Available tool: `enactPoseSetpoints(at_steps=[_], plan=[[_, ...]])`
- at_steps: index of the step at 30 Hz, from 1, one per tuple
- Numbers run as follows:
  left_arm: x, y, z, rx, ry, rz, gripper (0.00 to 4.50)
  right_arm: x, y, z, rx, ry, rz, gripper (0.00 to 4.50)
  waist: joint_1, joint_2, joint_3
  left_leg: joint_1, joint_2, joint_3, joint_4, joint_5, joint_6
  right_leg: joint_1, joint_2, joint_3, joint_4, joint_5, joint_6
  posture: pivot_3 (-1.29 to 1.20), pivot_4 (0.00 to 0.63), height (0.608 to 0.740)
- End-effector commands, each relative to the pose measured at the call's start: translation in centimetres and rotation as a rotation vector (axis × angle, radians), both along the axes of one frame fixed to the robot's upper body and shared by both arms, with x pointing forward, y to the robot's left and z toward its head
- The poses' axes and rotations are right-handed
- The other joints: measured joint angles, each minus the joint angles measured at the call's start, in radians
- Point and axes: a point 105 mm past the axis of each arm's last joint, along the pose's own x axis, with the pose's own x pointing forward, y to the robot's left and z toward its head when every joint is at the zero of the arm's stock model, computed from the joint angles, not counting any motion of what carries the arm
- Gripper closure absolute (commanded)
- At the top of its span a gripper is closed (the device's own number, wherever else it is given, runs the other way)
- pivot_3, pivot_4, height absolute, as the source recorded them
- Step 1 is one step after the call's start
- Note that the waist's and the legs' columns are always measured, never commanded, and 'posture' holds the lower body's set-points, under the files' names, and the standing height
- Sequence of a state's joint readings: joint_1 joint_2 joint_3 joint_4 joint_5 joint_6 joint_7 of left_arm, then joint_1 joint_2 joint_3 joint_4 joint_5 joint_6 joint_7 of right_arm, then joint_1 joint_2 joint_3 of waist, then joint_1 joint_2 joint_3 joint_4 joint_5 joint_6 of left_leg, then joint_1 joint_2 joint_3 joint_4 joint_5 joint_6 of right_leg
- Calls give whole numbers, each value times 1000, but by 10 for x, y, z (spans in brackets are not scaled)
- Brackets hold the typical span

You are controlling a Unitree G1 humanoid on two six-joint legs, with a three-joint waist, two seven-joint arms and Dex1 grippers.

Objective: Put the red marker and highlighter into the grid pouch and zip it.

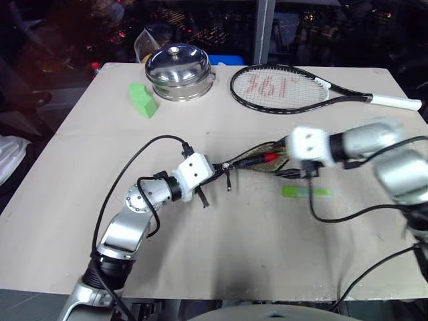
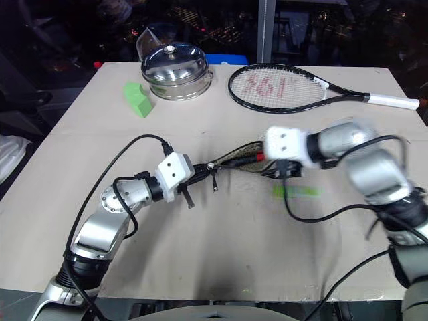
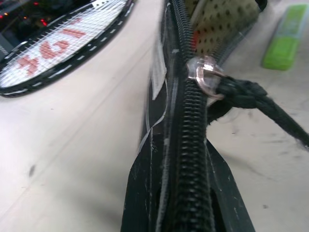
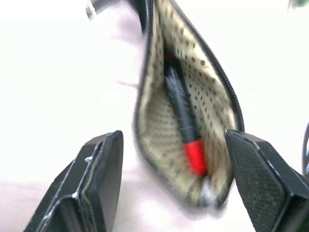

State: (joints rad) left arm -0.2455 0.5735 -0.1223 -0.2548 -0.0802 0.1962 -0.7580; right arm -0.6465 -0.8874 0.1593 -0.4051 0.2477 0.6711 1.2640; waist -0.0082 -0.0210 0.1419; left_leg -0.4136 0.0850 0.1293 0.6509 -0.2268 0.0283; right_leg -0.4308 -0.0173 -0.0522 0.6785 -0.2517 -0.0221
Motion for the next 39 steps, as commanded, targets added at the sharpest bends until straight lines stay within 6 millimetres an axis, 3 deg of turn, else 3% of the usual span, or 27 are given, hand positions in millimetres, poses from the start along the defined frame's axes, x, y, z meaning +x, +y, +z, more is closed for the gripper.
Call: enactPoseSetpoints(at_steps=[1,6,9,12,14,17,19,23,27,30,34,39], plan=[[9,16,3,32,-24,54,4500,-8,-18,-28,-75,65,-90,1125,-4,-1,0,1,0,0,0,0,0,0,0,0,0,0,0,0,150,740],[9,18,4,34,-31,48,4500,5,-35,-72,-138,74,-206,1125,-9,0,0,1,0,1,0,0,0,0,1,1,0,-1,1,0,150,740],[6,17,1,44,-33,33,4500,19,-49,-109,-187,110,-277,1125,-8,-1,0,1,0,1,0,0,0,0,1,1,0,-2,4,0,150,740],[5,16,0,44,-34,30,4500,23,-54,-123,-200,149,-287,1125,-8,-2,-1,1,0,2,0,0,0,0,2,2,0,-2,4,0,150,740],[4,16,0,47,-35,27,4500,21,-55,-124,-208,168,-271,1952,-8,-5,-3,3,1,2,1,0,0,2,3,1,0,-3,4,0,150,740],[4,16,0,41,-35,25,4500,19,-54,-110,-176,136,-257,3375,-9,-6,-3,5,2,3,1,0,0,4,2,2,0,-2,4,0,150,740],[4,16,-1,41,-36,26,4500,15,-47,-91,-123,90,-225,3760,-5,-6,-3,6,2,3,1,0,0,5,2,2,0,-2,4,0,150,740],[5,16,-2,45,-43,32,4500,-2,-19,-40,-15,-40,-159,3775,-4,-4,-2,1,2,2,1,0,0,0,2,2,1,-2,3,0,150,740],[7,11,-2,71,-80,14,4500,-5,-2,-12,-40,-181,-181,3775,-3,-4,-1,1,2,1,0,0,0,0,2,1,1,-1,1,0,150,740],[7,4,-2,72,-94,-9,4500,2,4,-8,-90,-227,-210,3775,-2,-4,-1,0,1,1,1,0,0,0,1,1,0,-2,3,0,150,740],[3,-8,-1,65,-113,-54,4500,17,7,-18,-216,-272,-214,3775,0,-4,-1,0,-1,1,1,0,0,-1,-1,1,0,0,0,0,150,740],[3,-18,2,90,-151,-94,4500,34,30,-24,-307,-333,-155,3775,-7,-4,-1,-1,-1,1,1,0,0,-1,0,0,0,0,0,0,150,740]])
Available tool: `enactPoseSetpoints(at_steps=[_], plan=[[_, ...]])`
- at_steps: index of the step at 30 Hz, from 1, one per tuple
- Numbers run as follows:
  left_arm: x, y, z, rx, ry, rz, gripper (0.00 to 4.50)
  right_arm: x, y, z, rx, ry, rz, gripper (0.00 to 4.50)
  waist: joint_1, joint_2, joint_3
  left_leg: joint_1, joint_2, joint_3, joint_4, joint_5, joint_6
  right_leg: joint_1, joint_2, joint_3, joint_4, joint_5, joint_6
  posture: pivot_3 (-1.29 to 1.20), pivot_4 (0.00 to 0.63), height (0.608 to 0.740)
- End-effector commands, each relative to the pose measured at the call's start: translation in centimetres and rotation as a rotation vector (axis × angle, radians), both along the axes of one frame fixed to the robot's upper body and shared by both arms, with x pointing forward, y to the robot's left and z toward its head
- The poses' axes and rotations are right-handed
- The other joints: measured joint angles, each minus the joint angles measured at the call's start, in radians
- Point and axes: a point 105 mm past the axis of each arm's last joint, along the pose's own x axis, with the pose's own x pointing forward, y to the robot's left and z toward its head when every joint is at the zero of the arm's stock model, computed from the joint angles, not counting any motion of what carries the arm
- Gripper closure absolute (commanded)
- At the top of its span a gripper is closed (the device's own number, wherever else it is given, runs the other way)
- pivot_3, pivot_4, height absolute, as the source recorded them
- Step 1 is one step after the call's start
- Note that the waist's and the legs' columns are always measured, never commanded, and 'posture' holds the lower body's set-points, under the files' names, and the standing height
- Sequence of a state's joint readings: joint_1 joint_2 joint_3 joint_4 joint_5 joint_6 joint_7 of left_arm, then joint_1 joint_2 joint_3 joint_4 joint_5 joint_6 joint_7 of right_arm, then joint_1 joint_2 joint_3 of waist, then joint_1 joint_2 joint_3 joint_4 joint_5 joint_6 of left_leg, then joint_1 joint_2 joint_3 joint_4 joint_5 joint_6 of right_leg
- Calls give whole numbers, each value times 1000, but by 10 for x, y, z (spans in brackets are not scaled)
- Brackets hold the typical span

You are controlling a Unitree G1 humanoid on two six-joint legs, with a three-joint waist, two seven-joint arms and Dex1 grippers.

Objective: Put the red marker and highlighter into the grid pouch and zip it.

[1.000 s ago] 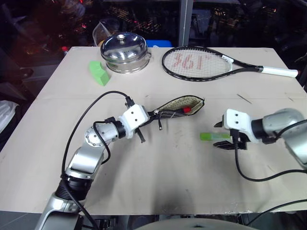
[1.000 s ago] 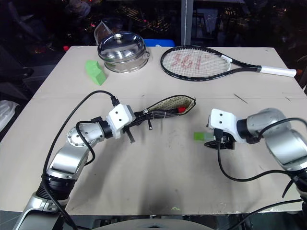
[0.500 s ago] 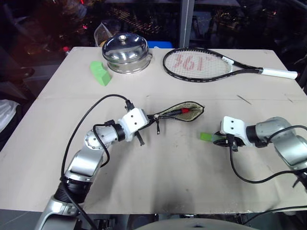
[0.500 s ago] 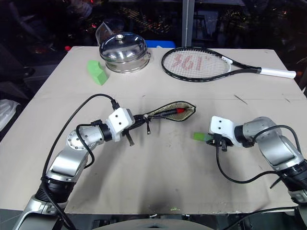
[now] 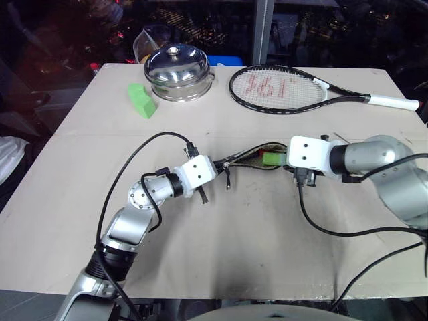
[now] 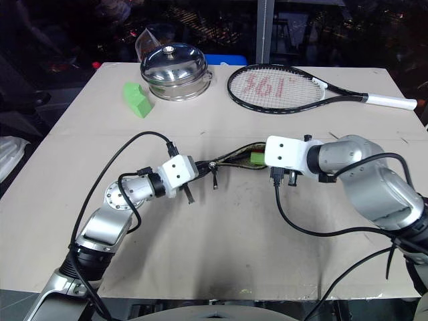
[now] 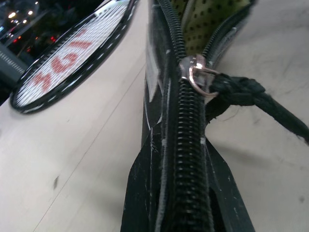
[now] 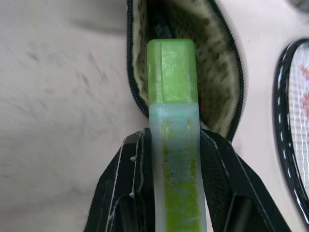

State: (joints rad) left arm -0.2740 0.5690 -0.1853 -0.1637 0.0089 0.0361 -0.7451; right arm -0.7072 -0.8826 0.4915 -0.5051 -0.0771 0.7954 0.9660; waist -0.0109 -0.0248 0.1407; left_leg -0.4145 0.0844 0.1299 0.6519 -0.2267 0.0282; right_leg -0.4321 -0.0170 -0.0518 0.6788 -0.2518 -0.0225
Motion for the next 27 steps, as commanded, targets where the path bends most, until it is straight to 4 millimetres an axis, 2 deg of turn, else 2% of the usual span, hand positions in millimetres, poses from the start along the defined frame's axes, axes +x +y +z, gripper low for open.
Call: enactPoseSetpoints(at_steps=[1,7,9,10,12,14,17,20,23,25,27], plan=[[0,-11,11,13,-69,-46,4500,13,25,10,-77,-90,80,3775,-5,0,0,0,0,1,0,0,0,0,1,1,0,0,0,0,150,740],[4,-20,15,-28,-65,-42,4500,28,69,8,-118,-107,218,3775,0,1,1,-1,1,1,0,0,0,-1,2,0,1,0,0,0,150,740],[3,-18,18,-54,-52,-25,4500,35,72,2,-100,-95,246,2747,1,1,1,-1,1,2,0,0,0,-1,1,0,0,0,0,0,150,740],[3,-15,18,-57,-47,-13,4500,38,70,3,-79,-113,248,2412,1,1,1,-1,1,2,1,0,0,-1,1,0,0,0,0,0,150,740],[4,-8,18,-76,-23,24,4500,39,62,11,43,-80,204,1423,1,1,1,-2,1,2,1,0,0,-1,1,0,0,0,0,0,150,740],[6,-2,16,-103,9,67,4500,35,49,20,175,10,166,1423,2,0,1,-2,1,2,1,0,0,-1,0,0,0,0,0,0,150,740],[9,4,15,-134,43,105,4500,18,24,34,379,195,116,1423,4,0,1,-2,0,1,1,2,-3,-1,0,0,1,1,0,0,150,740],[12,4,17,-177,70,115,4500,-26,15,51,632,475,152,1423,3,0,1,-1,1,0,1,0,0,1,0,0,0,1,0,0,150,740],[14,5,18,-205,95,112,4500,-47,18,35,696,595,106,1423,-6,0,1,1,2,-1,-1,0,0,1,1,0,1,1,0,0,150,740],[13,7,20,-213,104,104,4500,-55,25,18,709,639,67,1423,-5,1,1,1,2,-2,-1,0,0,1,1,0,1,0,0,0,150,740],[12,9,22,-219,114,92,4500,-54,38,1,751,648,11,1423,-4,0,0,0,2,-2,0,0,0,1,1,0,1,0,0,0,150,740]])
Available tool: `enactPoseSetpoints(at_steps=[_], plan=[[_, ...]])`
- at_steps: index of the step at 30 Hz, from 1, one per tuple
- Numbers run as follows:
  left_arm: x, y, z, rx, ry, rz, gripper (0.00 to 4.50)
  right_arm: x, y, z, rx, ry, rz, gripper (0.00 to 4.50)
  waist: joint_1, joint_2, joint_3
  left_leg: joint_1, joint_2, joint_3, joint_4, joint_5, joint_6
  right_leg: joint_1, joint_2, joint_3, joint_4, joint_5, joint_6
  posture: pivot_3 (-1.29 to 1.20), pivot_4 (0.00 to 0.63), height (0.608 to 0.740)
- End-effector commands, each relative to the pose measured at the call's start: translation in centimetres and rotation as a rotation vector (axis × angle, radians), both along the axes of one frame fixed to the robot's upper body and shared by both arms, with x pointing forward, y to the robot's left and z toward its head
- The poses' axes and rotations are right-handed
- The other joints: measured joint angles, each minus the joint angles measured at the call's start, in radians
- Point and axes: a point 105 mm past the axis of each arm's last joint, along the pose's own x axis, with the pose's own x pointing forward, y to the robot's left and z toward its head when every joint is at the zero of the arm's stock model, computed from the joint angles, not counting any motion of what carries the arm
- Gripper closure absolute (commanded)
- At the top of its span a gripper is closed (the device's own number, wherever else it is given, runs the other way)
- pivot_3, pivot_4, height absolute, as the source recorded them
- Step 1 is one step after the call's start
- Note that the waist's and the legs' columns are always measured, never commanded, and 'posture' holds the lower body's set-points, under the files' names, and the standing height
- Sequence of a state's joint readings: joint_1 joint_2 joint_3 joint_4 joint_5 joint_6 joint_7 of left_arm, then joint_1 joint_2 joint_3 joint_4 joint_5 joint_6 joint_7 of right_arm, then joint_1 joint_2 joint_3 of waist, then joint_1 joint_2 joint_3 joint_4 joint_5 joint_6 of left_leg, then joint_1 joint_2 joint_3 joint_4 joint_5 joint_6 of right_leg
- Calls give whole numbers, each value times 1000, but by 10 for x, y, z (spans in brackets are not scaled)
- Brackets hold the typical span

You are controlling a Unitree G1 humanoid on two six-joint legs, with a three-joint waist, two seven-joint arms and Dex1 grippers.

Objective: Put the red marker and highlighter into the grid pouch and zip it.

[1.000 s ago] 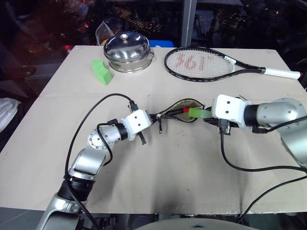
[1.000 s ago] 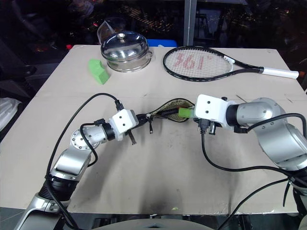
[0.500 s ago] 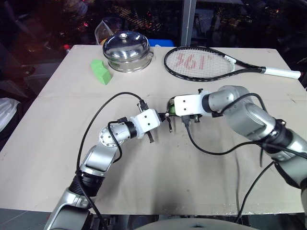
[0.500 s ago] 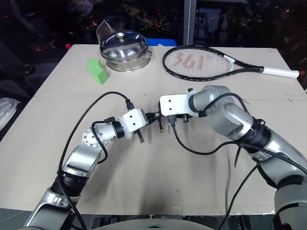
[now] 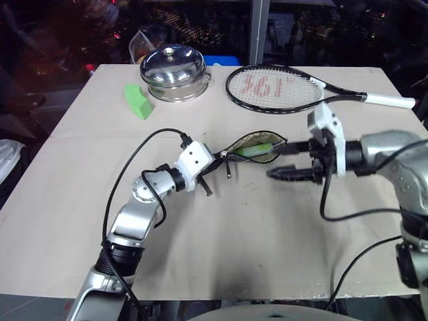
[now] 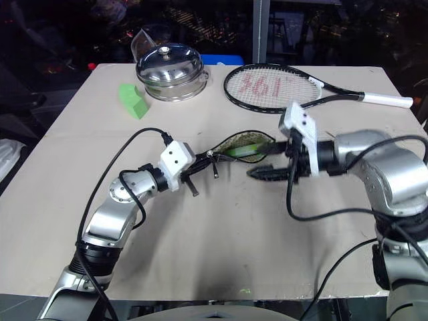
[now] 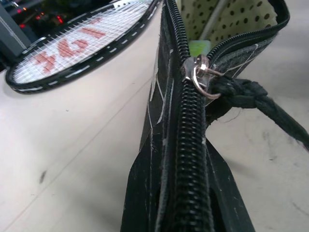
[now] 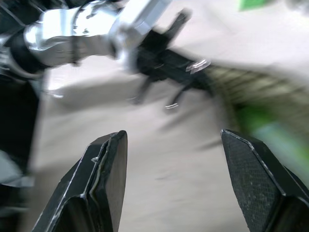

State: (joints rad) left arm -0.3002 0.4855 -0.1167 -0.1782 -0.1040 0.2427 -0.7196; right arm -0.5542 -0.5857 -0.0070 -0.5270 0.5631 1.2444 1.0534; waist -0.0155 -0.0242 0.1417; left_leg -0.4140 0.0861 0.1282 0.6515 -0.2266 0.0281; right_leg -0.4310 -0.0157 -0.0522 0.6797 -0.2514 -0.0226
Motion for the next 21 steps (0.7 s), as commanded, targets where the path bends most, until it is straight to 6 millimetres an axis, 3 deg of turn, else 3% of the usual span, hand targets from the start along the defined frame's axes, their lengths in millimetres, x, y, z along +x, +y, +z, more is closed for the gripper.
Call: enactPoseSetpoints(at_steps=[1,8,13,16,21], plan=[[-1,7,15,-26,-24,-17,4500,-1,24,-17,43,16,-81,1423,-1,-2,-1,0,0,0,0,0,0,0,0,0,0,0,0,0,150,740],[0,-1,14,15,-24,-69,4500,25,65,-23,188,93,-170,1423,8,-2,-1,-1,-1,0,1,0,0,0,0,-1,0,0,0,0,150,740],[1,-7,12,38,-34,-85,4500,41,83,-8,286,120,-196,1423,4,-2,-1,-1,-3,0,1,0,0,0,-1,0,-1,0,0,0,150,740],[1,-7,8,56,-41,-84,4500,48,86,-10,271,118,-232,2218,3,-2,-1,-1,-2,0,0,0,0,0,-1,-1,0,0,0,0,150,740],[-1,-8,6,69,-59,-85,4500,53,87,-16,257,141,-274,4479,2,-2,-1,-1,-2,0,0,0,0,0,-1,-1,0,0,0,0,150,740]])
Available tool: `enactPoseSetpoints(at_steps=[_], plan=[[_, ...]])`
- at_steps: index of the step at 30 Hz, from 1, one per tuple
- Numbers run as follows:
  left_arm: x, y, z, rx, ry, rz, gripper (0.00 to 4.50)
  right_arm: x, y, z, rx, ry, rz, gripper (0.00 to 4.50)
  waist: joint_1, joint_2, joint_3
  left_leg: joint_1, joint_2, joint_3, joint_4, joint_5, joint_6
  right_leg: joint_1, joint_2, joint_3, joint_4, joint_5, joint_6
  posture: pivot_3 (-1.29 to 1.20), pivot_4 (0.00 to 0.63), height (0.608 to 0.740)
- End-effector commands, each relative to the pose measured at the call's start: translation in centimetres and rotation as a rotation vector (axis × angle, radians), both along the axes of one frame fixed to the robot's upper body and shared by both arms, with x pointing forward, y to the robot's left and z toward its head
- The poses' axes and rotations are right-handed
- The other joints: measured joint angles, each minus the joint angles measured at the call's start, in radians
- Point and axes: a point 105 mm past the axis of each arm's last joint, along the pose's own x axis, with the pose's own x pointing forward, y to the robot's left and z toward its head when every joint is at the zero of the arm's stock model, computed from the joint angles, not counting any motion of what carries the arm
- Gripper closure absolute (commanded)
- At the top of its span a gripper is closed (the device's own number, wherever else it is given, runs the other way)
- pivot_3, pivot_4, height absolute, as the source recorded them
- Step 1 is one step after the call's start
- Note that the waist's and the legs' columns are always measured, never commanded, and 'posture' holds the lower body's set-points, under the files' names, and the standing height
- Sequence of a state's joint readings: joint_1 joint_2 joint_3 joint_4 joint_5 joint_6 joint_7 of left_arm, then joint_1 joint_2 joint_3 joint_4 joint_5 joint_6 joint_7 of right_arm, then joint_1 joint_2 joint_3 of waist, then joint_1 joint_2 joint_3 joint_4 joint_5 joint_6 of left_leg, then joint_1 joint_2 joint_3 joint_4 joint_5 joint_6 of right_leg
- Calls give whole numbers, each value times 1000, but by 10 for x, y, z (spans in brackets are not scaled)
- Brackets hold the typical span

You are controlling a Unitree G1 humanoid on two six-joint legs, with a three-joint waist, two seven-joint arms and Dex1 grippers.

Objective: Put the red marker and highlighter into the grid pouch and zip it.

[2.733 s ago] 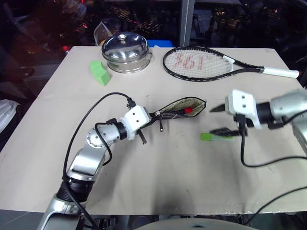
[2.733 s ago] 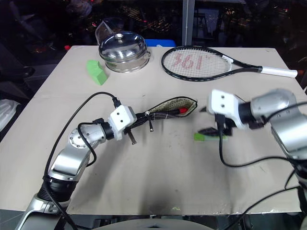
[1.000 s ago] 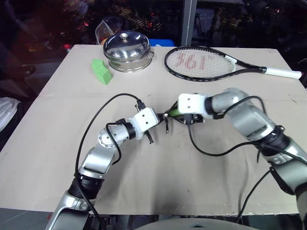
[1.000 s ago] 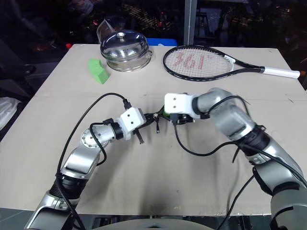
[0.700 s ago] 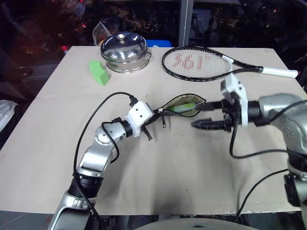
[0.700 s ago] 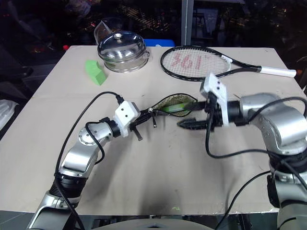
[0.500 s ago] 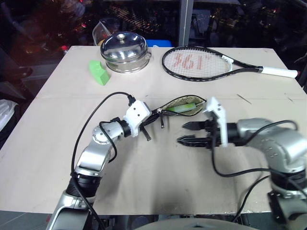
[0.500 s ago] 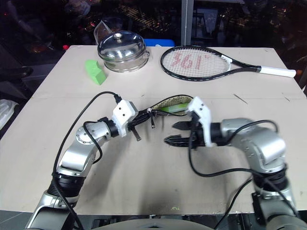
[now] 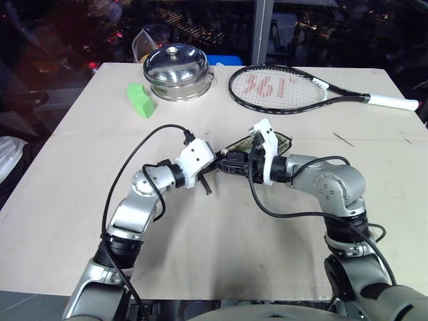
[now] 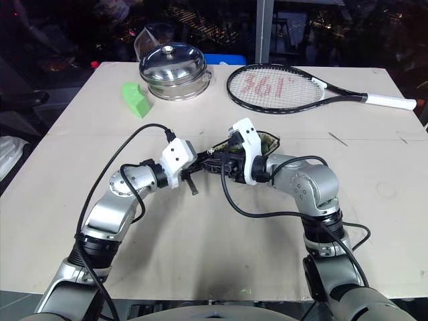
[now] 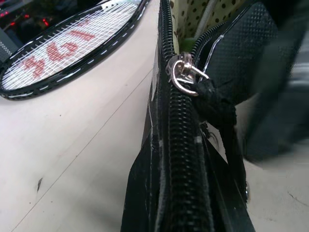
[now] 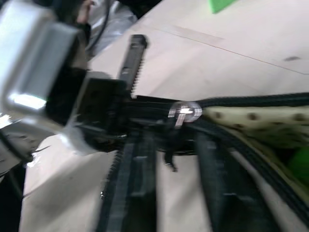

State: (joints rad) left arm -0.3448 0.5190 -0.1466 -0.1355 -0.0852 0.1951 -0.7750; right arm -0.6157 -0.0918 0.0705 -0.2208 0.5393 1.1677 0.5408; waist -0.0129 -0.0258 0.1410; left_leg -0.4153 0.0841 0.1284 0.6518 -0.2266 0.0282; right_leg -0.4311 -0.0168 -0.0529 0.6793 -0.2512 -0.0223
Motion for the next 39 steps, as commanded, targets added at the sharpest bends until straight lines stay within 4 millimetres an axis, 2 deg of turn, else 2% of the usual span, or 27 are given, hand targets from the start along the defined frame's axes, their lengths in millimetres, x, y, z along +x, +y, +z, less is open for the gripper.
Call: enactPoseSetpoints(at_steps=[1,6,11,16,22,24,27,29,31,34,37,39], plan=[[-3,-5,4,-3,-38,-17,4500,3,2,8,17,-25,-29,4479,0,0,0,0,0,0,0,0,0,0,0,0,0,0,0,0,150,740],[-3,-2,3,-11,-39,-6,4500,3,-8,9,24,-12,-72,4479,-1,0,0,0,0,0,0,0,0,0,0,0,0,0,0,0,150,740],[-2,4,4,-45,-20,19,4500,2,-29,7,-10,-16,-132,4479,0,0,0,0,0,0,0,0,0,0,-1,0,0,0,0,0,150,740],[-3,7,5,-63,1,22,4500,12,-64,8,-84,-63,-263,4479,-1,0,0,0,0,-1,0,0,0,0,0,0,0,0,0,0,150,740],[-4,8,4,-58,11,14,4500,16,-79,13,-101,-88,-328,4479,-2,0,0,0,0,0,-1,0,0,0,0,0,0,0,0,0,150,740],[-5,9,3,-32,6,3,4500,28,-97,15,-128,-110,-420,4479,-1,0,0,0,0,0,-1,0,0,0,0,0,0,0,0,0,150,740],[-5,16,1,18,-21,1,4500,50,-148,22,-241,-179,-636,4479,-1,0,0,0,0,0,-1,0,0,0,-1,0,-1,0,0,0,150,740],[-5,20,1,48,-45,6,4500,54,-180,28,-314,-208,-737,4479,3,0,1,0,-1,0,-1,0,0,0,-1,0,-1,0,0,0,150,740],[-5,21,0,84,-79,1,4500,50,-195,28,-393,-229,-750,4479,5,1,1,-1,-1,0,-1,0,0,0,-1,0,-2,0,0,0,150,740],[-2,19,0,129,-149,-5,4500,36,-187,22,-426,-218,-647,4479,-4,1,1,1,-1,1,-4,0,0,0,-1,1,-2,0,0,0,150,740],[9,13,-2,169,-214,9,4500,23,-169,13,-416,-245,-540,4479,-5,2,1,2,1,1,-5,0,0,-1,2,2,-1,-2,3,0,150,740],[9,3,-3,144,-229,-62,4500,20,-162,15,-367,-296,-528,4479,-1,2,2,1,2,0,-4,0,0,-1,3,1,-1,-3,4,0,150,740]])
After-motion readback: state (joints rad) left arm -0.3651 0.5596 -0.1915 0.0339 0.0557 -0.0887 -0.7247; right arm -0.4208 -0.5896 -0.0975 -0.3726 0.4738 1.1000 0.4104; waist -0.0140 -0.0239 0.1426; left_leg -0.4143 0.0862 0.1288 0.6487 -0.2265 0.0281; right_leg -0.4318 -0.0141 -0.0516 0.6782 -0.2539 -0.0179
